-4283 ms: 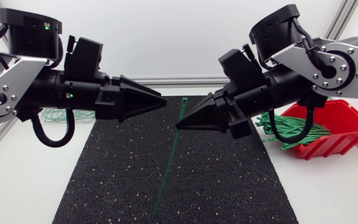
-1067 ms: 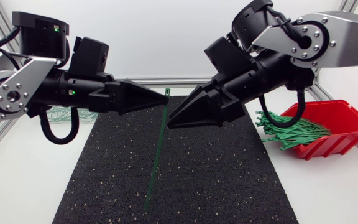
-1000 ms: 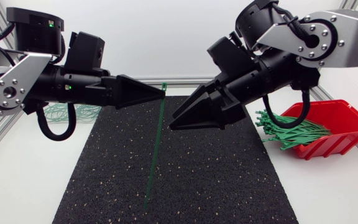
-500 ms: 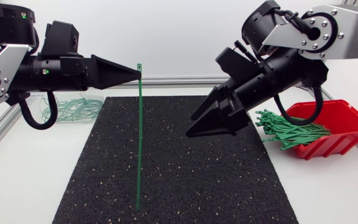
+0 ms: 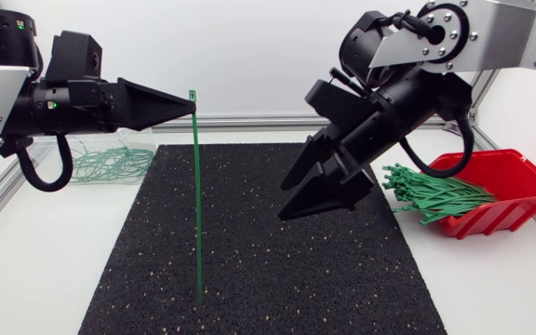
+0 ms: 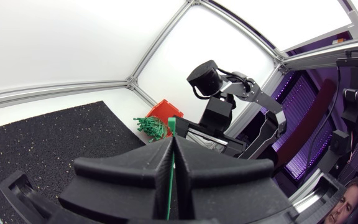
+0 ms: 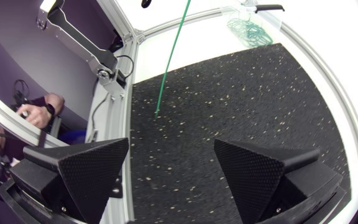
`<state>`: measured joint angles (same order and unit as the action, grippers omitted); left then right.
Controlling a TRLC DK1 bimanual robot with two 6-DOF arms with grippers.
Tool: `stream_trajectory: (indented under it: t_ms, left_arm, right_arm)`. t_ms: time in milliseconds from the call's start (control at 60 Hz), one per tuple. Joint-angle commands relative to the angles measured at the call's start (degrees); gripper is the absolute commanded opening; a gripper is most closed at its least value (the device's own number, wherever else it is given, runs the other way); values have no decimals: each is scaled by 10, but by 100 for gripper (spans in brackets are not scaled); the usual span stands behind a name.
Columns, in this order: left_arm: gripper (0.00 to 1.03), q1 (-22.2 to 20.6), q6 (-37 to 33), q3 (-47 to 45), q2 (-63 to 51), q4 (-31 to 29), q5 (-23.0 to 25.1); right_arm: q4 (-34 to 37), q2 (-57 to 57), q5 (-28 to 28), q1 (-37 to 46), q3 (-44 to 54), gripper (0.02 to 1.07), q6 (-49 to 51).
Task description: Take a green cable tie from the red box, thread the tail through the head to close it, then place it in the transparent bin on the left.
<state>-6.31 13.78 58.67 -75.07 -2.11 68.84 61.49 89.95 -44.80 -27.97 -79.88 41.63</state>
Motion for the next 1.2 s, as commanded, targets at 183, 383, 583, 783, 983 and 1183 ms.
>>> stream_trajectory:
  t_ms: [183,383,583,783,983,1183]
  left_arm:
    - [4,9,5,3,-11,9,16]
    - [4,11,11,3,-17,9,17]
    - [4,12,20,1,-21,8,20]
    - [4,15,24,1,-23,8,21]
    - [4,16,25,0,-23,8,21]
    - [4,16,25,0,-25,11,21]
  right_arm:
    - [-114,-46,116,-52,53,103,-52]
    - [-125,-62,270,-133,77,103,-3]
    - [-180,-80,370,-161,106,103,47]
    - [-241,-89,452,-191,132,103,65]
    - [-239,-87,511,-242,157,103,119]
    - [-249,-94,541,-270,175,103,182]
